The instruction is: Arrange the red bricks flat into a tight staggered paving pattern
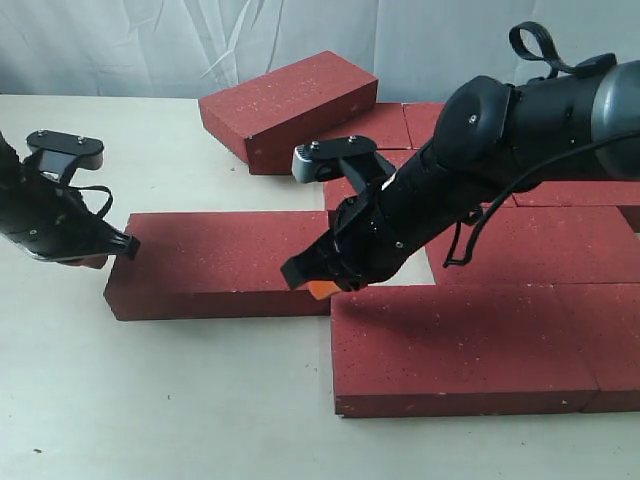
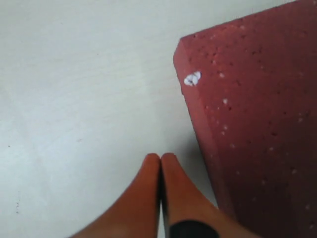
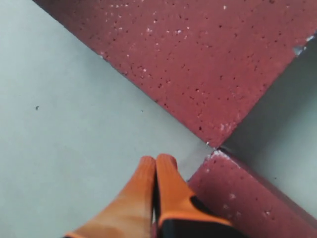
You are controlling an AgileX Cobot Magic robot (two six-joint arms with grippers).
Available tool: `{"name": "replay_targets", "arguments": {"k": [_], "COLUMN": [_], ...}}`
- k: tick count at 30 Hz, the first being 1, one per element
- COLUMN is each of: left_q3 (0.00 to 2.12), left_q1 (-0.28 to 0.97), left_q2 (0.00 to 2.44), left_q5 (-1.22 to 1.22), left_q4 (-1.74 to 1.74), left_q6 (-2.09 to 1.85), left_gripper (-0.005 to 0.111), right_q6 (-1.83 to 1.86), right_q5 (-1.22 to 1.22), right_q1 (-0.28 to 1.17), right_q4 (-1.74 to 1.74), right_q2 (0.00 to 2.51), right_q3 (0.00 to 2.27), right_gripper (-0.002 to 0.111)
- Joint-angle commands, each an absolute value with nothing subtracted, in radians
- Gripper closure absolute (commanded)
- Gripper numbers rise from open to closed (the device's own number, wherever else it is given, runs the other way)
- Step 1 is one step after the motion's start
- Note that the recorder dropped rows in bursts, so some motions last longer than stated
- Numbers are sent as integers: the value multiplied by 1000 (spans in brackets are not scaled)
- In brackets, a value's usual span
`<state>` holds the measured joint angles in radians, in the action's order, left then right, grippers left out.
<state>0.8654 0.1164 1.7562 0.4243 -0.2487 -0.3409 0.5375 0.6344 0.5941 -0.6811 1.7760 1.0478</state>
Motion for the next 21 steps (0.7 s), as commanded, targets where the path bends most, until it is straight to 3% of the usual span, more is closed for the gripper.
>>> {"name": "replay_targets", "arguments": {"k": [1,21], "left_q3": [869,919], "left_q1": [113,114], "left_q2": [1763,1838], "left_q5": [404,432], "left_q4": [-271,-390], "left_q6": [-334,-396], "left_gripper": [107,107], "right_q6": [548,548], "right_q5": [588,534], "right_q1": [599,599], "right_q4": [-666,-644], "right_q2": [1806,1846], "right_q3": [1055,1055], "right_gripper": [109,109]}}
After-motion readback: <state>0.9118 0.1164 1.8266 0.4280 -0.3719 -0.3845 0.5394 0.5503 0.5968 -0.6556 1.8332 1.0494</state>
